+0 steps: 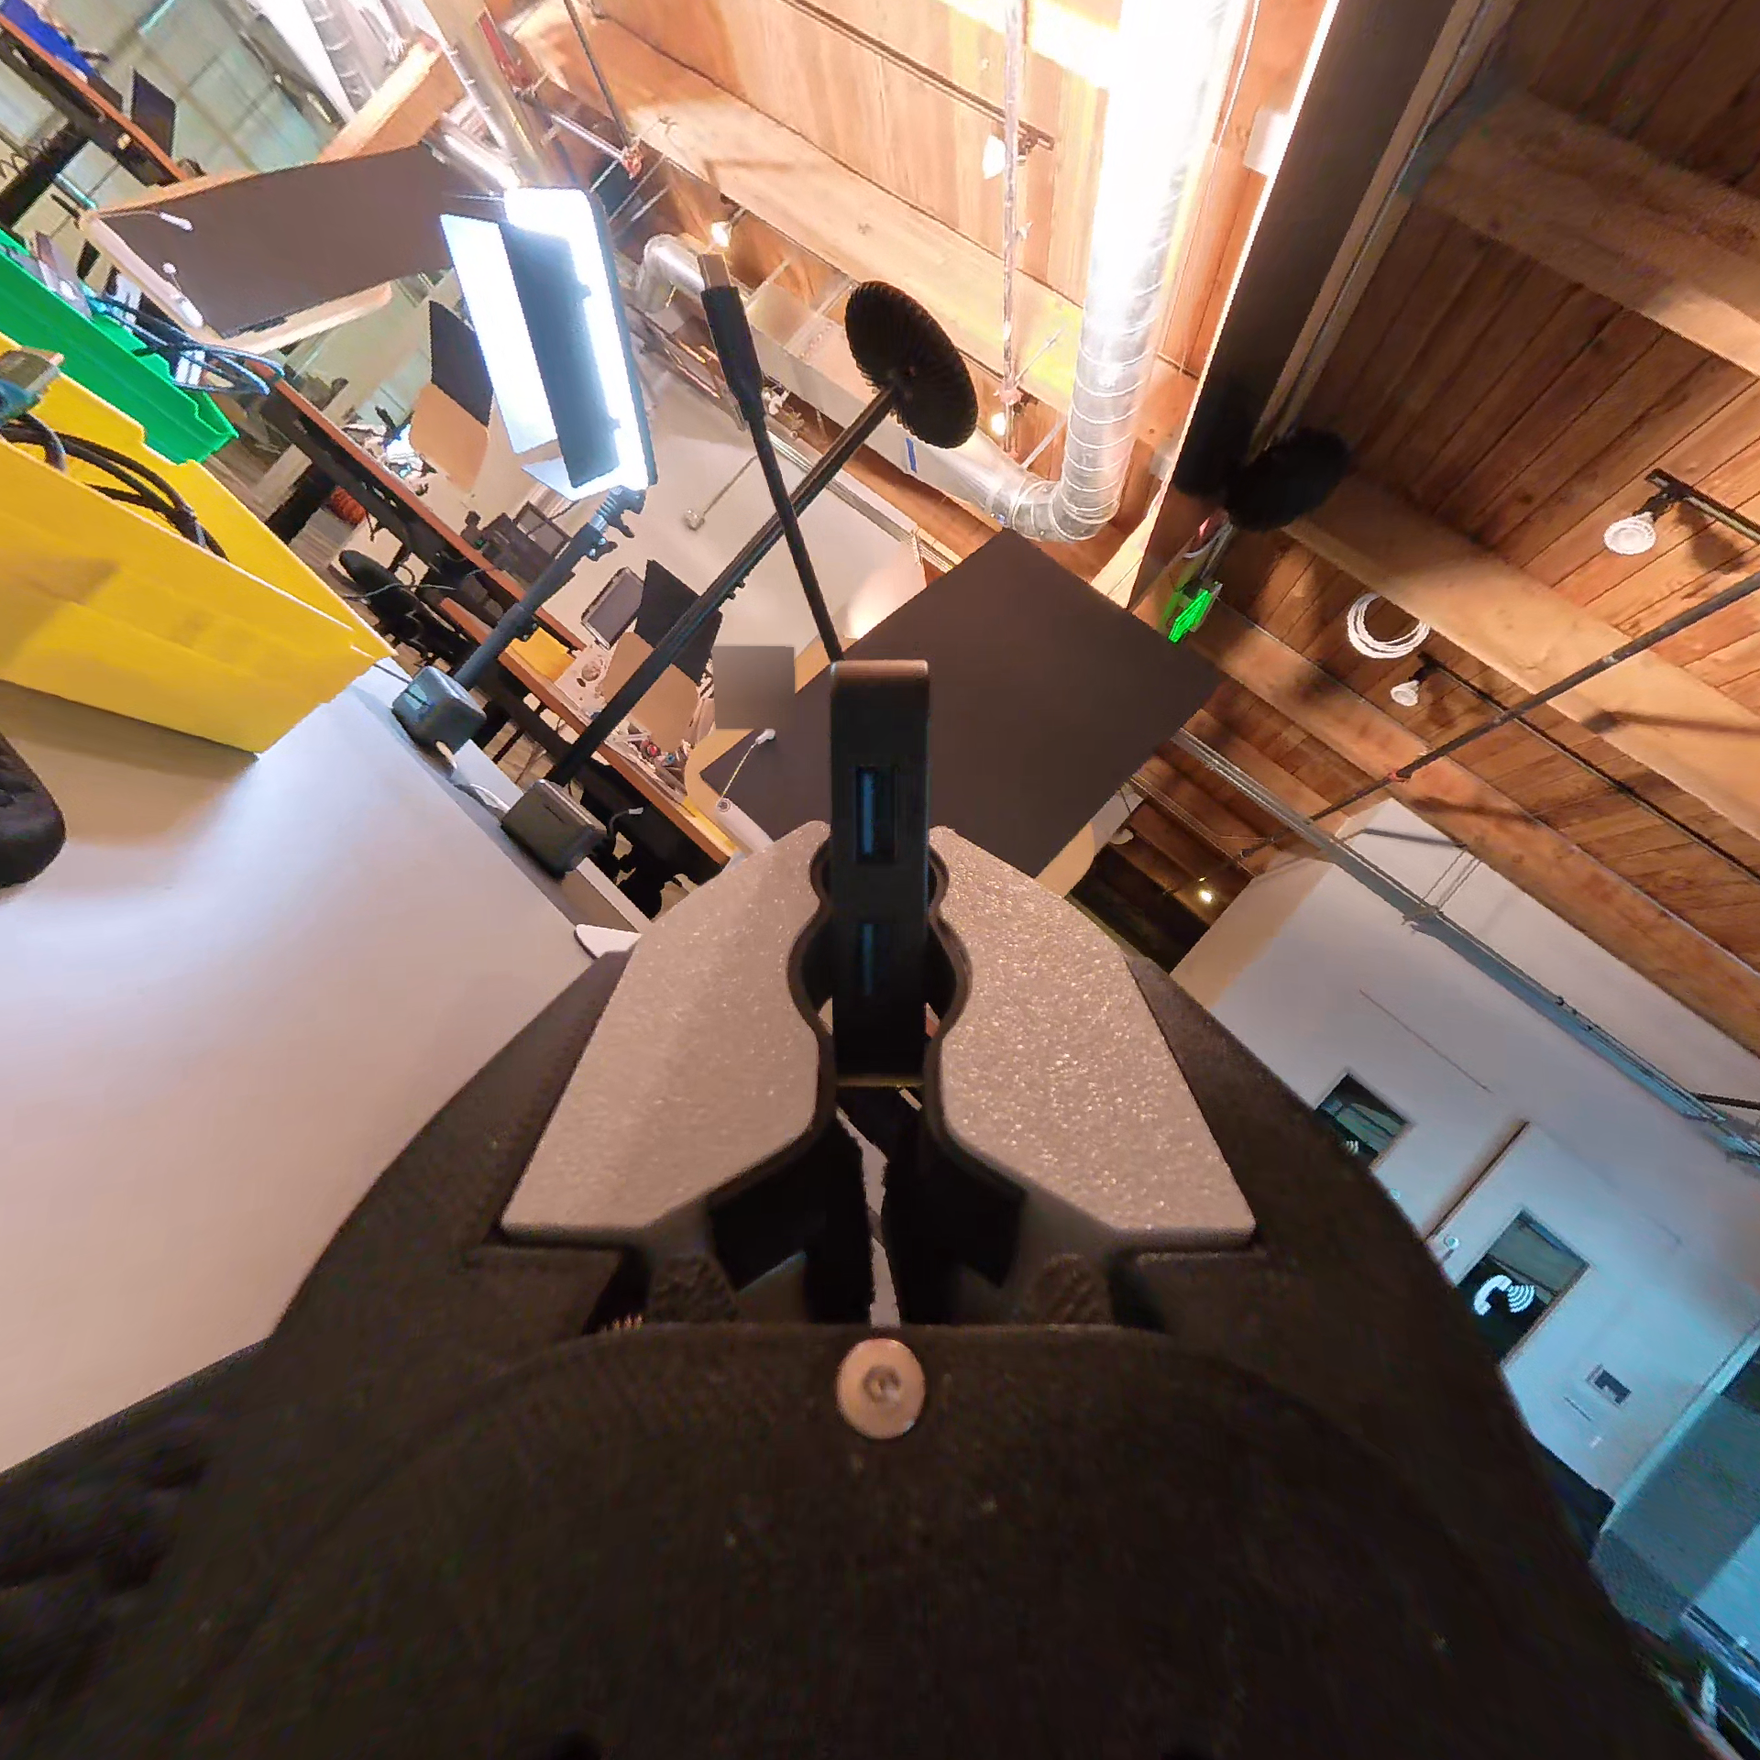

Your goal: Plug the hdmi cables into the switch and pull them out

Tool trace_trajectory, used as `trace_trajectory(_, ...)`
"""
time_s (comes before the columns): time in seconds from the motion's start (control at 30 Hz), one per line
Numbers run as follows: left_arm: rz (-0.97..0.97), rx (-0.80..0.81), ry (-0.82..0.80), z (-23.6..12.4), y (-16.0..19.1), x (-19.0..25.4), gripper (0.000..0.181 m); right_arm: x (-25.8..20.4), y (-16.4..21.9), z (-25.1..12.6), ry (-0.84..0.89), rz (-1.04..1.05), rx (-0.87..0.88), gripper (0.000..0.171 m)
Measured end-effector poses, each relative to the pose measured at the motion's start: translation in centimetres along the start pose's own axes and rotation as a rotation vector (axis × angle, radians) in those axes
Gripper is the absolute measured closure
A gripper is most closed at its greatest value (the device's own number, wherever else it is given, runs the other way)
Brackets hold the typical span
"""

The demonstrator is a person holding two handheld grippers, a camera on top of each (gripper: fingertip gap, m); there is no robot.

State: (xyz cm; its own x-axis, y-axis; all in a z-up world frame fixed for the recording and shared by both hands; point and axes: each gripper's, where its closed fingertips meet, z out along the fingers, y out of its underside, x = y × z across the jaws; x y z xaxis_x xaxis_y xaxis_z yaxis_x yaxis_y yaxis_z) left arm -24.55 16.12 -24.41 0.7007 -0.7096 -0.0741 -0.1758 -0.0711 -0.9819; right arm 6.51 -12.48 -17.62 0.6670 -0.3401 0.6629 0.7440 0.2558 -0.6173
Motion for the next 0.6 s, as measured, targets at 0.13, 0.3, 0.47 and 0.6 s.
trace_trajectory(0.13, 0.224, -0.094, -0.035, 1.2, 2.2, 0.0, 0.137, -0.2, 0.1, 0.1, -0.006, -0.052, -0.014, 0.157)
trace_trajectory(0.3, 1.025, -0.225, 0.045, 2.1, 4.0, 1.2, 0.137, 0.0, 0.1, 0.0, 0.001, -0.058, -0.013, 0.157)
trace_trajectory(0.47, 1.286, -0.294, 0.128, 4.2, 3.9, 0.3, 0.137, 0.0, -0.1, -0.1, 0.009, -0.060, -0.003, 0.157)
trace_trajectory(0.6, 1.299, -0.275, 0.313, 5.5, 5.5, 2.2, 0.137, -0.1, -0.2, 0.0, 0.006, -0.085, -0.005, 0.157)
